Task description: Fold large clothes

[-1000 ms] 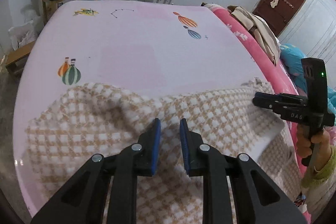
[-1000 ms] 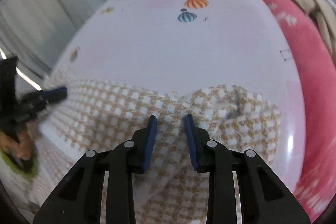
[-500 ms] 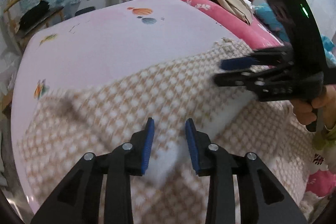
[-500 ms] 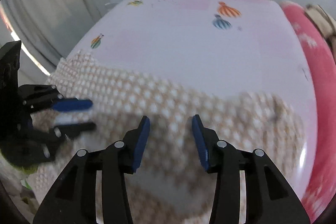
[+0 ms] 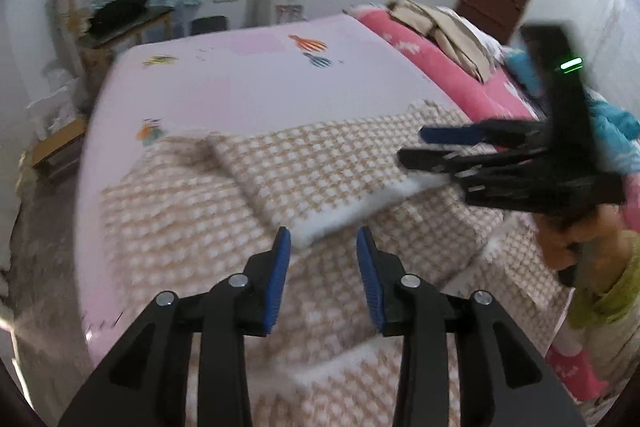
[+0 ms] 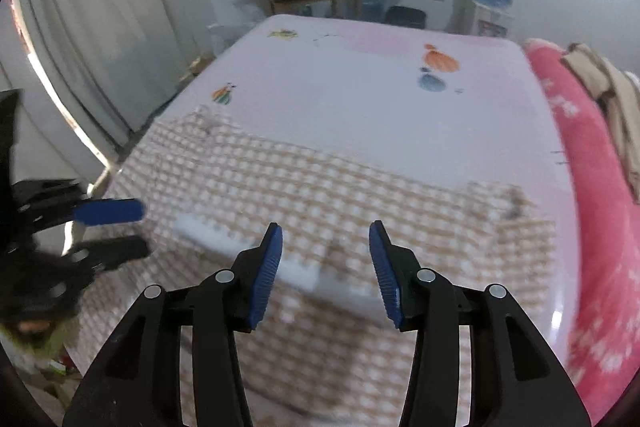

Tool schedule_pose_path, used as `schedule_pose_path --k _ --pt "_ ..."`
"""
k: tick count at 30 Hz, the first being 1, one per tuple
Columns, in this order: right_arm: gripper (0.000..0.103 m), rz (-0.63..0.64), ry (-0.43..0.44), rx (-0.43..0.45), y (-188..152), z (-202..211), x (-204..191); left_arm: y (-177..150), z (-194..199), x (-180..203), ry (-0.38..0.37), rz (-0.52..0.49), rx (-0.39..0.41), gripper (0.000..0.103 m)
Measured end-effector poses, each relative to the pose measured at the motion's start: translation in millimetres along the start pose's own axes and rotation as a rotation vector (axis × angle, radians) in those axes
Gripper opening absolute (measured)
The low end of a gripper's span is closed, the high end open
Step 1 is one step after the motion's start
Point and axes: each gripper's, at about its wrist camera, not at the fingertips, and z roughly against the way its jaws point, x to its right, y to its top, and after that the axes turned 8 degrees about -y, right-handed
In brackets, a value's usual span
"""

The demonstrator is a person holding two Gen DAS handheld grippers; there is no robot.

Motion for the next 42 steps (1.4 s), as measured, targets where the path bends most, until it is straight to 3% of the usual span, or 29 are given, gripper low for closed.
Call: schedule_pose_path --k 2,6,9,14,17,20,24,28,33,39,42 --pt "0.048 -0.027 -0.020 -0.075 -8.3 -22.3 -0.6 -12.1 18.9 -5.7 0.028 0.042 0.032 0.039" --pt "0.048 -0.085 -0.002 -0.065 -32.7 2.5 -1.1 -46.8 56.4 -23.5 0.085 0.133 0.080 0.040" --pt "0.059 -0.128 0.073 -0.050 -61.2 31.6 -4.8 -83.7 78.6 -37.8 0.120 0.196 0.097 0.041" --pt "0.066 -0.062 0.168 -0.042 -106.8 59.3 -41.2 -129.2 81.9 -52.0 0.123 0.272 0.090 0.041" --pt "0.068 -0.028 0.170 -0.041 -129.4 63.7 -59.2 -141.7 77.2 -58.8 0.136 0.295 0.087 0.041" --pt "0.069 -0.013 0.127 -0.001 -138.4 65.2 -66.5 -139.9 64.1 -67.3 0.100 0.314 0.097 0.041" --pt "0.071 -0.051 0.133 -0.017 -137.3 61.5 -64.6 -136.0 49.6 -73.6 0.082 0.312 0.074 0.039" --pt "0.072 -0.043 0.121 -0.023 -133.9 56.0 -68.1 -138.4 61.4 -71.5 -0.028 0.293 0.116 0.038" --pt "0.074 -0.041 0.120 -0.028 -134.0 56.4 -67.4 -137.6 49.5 -88.6 0.016 0.340 0.086 0.038" --pt "0.074 -0.039 0.112 -0.029 -133.6 56.9 -67.8 -128.3 42.0 -105.2 -0.113 0.381 0.101 0.038" --pt "0.074 -0.040 0.112 -0.029 -133.5 56.2 -68.2 -129.1 48.6 -103.3 -0.255 0.373 0.120 0.038"
